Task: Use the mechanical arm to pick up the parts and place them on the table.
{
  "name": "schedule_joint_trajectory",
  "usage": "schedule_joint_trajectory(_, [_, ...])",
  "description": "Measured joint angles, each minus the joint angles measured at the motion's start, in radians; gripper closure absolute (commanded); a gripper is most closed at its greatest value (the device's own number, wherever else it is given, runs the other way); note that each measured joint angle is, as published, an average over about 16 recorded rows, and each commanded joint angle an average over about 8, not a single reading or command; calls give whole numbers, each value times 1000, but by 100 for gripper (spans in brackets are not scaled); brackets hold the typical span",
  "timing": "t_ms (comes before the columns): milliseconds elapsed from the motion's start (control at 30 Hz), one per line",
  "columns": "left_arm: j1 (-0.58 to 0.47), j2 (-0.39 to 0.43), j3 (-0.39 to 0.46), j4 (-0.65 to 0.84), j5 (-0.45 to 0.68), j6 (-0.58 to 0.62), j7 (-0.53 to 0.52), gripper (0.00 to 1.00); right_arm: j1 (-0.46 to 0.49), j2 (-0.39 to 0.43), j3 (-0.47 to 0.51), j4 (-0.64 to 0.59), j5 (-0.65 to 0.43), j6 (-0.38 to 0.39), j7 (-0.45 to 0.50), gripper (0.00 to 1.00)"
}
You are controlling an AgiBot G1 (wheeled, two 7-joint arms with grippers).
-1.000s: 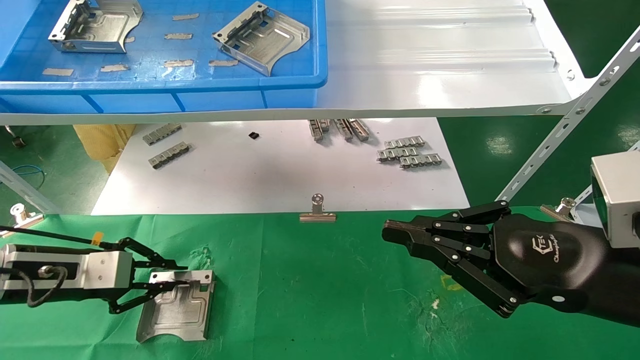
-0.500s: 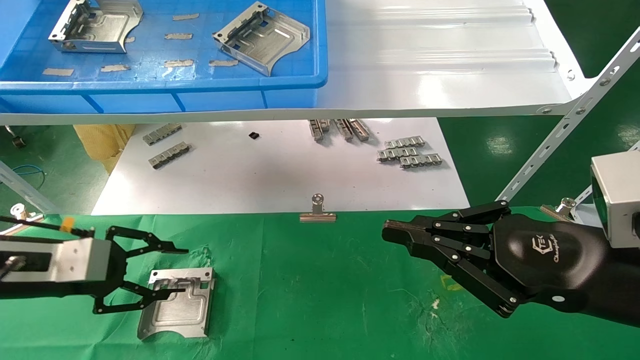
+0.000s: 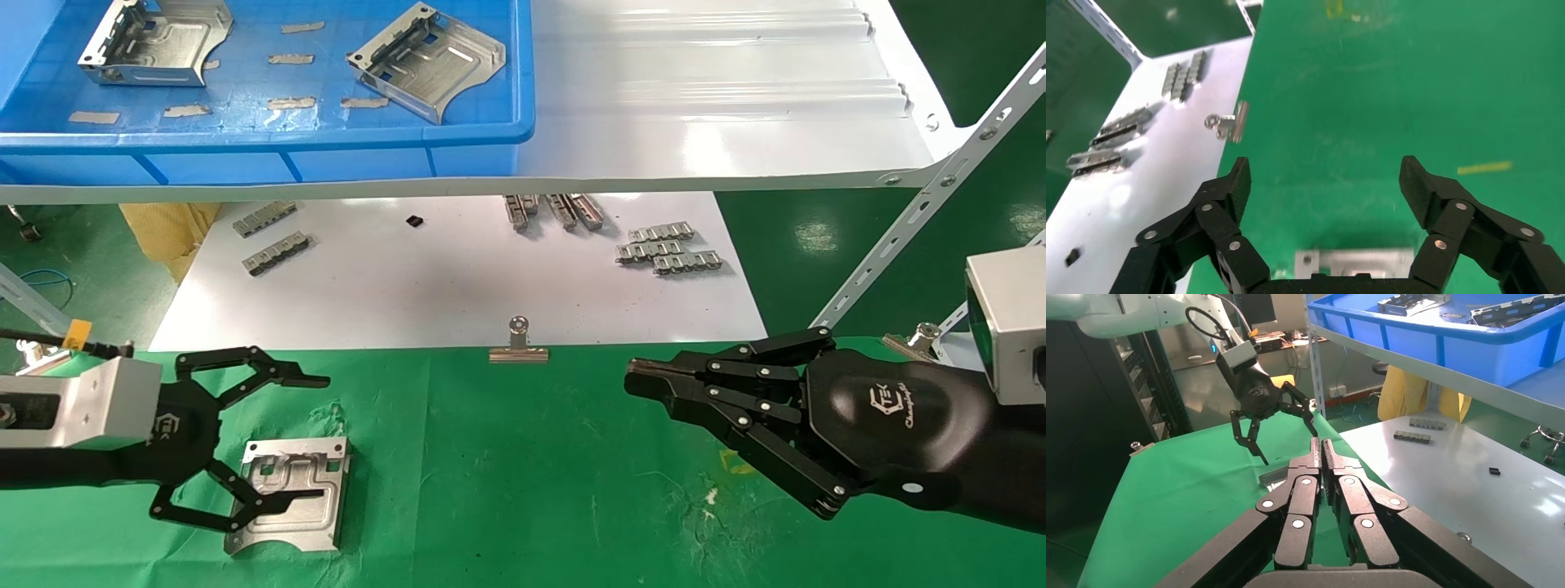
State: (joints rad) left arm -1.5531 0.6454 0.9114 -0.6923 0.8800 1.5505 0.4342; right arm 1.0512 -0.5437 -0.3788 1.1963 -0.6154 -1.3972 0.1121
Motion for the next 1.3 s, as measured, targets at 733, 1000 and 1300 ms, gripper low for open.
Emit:
schedule_joint_trajectory(733, [205,-15,-271,-253,-64,-23,-266,0,0,0,0,0,0,0,0,0])
schedule_joint_trajectory(1000, [280,-20,-369,-346,-87,-32,-363,0,0,0,0,0,0,0,0,0])
schedule_joint_trajectory(1300, [363,-26,-480,-449,-113,-42,-472,0,0,0,0,0,0,0,0,0])
